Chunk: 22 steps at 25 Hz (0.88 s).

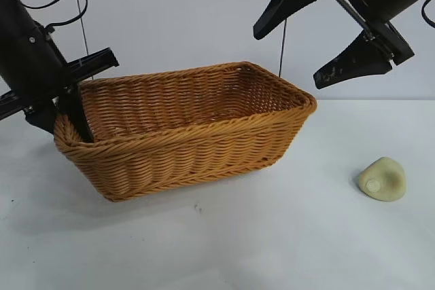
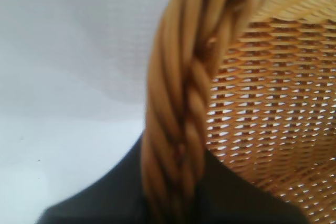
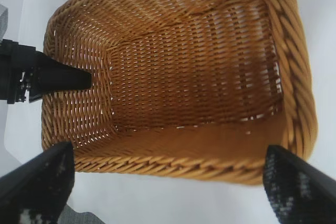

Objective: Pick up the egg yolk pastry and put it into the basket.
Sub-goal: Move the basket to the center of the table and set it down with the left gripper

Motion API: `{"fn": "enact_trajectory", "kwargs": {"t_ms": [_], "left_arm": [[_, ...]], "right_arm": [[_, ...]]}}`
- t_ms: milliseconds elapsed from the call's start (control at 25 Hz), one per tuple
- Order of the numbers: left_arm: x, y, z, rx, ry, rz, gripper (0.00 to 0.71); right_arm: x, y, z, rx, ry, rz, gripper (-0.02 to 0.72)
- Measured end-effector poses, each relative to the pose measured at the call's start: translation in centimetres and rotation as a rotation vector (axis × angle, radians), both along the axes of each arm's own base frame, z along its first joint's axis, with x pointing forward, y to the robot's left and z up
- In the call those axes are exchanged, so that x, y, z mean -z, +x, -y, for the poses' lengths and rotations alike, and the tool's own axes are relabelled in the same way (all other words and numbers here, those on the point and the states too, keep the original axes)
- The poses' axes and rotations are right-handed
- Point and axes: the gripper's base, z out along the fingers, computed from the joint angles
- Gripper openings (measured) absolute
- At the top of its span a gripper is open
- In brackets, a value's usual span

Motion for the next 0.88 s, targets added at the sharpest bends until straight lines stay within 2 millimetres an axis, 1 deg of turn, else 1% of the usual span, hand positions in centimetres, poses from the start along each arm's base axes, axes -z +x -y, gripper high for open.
{"fn": "enact_trajectory", "kwargs": {"t_ms": [120, 320, 720, 800, 880], "left_arm": [[-0.2, 0.7, 0.2, 0.076, 0.001, 0.016, 0.095], [-0.1, 0.7, 0.2, 0.18, 0.015, 0.043, 0.095], [0.0, 0.9, 0.2, 0.222, 0.023, 0.073, 0.095], [0.8, 1.1, 0.3, 0.224, 0.024, 0.057, 0.095], [2.1, 1.2, 0.3, 0.232, 0.028, 0.028, 0.094]], "right_arm": [[0.0, 0.0, 0.0, 0.0, 0.0, 0.0, 0.696], [0.0, 0.0, 0.0, -0.002, 0.0, -0.002, 0.696], [0.0, 0.0, 0.0, -0.003, 0.001, -0.003, 0.696], [0.0, 0.0, 0.0, -0.003, 0.001, -0.003, 0.696], [0.0, 0.0, 0.0, -0.003, 0.001, -0.003, 0.696]]}}
